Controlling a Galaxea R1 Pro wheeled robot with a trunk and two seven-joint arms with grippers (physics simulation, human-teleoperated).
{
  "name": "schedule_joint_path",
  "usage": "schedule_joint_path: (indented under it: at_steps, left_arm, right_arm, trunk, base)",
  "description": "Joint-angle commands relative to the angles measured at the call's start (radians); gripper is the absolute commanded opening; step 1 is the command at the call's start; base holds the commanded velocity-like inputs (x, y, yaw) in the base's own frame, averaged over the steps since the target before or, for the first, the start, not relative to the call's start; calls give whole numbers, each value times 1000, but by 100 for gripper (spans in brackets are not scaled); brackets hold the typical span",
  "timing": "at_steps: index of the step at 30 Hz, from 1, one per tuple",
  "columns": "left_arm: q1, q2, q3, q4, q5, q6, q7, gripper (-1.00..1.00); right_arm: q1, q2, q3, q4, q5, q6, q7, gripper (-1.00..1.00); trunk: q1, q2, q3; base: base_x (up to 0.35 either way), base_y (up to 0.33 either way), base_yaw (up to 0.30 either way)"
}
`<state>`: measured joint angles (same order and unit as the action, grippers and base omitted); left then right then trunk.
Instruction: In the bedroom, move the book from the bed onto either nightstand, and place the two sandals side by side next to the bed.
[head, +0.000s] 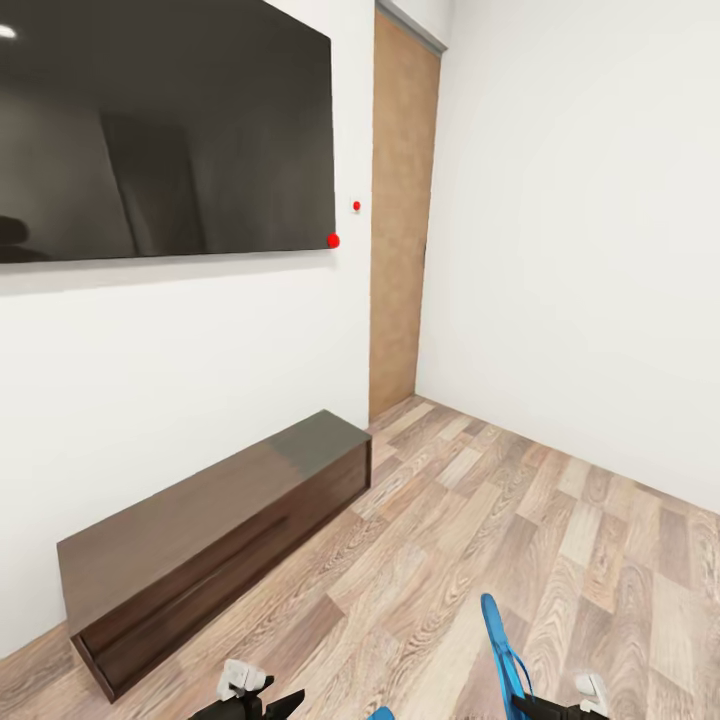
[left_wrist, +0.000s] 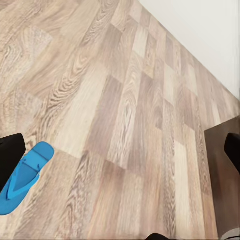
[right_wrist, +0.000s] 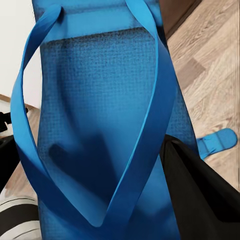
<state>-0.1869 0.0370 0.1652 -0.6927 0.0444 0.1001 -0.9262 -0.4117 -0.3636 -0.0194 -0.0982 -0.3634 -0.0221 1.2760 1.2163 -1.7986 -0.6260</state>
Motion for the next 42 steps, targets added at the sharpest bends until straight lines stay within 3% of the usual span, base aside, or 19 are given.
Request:
schedule_joint_path:
  at_steps: [1,42]
  left_arm:
    - [0,0,2,-1,5,10,-5,100]
    - [0,0,2,-1,5,10,-5,100]
  right_arm:
    - [-1,0,-2,1,1,-1,2,-100]
    - [-1,0,-2,0,1,-1,2,-100]
  trunk:
    - [0,-1,-1]
    - [0,-1,-1]
  base:
    - [0,0,-263]
    - [0,0,-263]
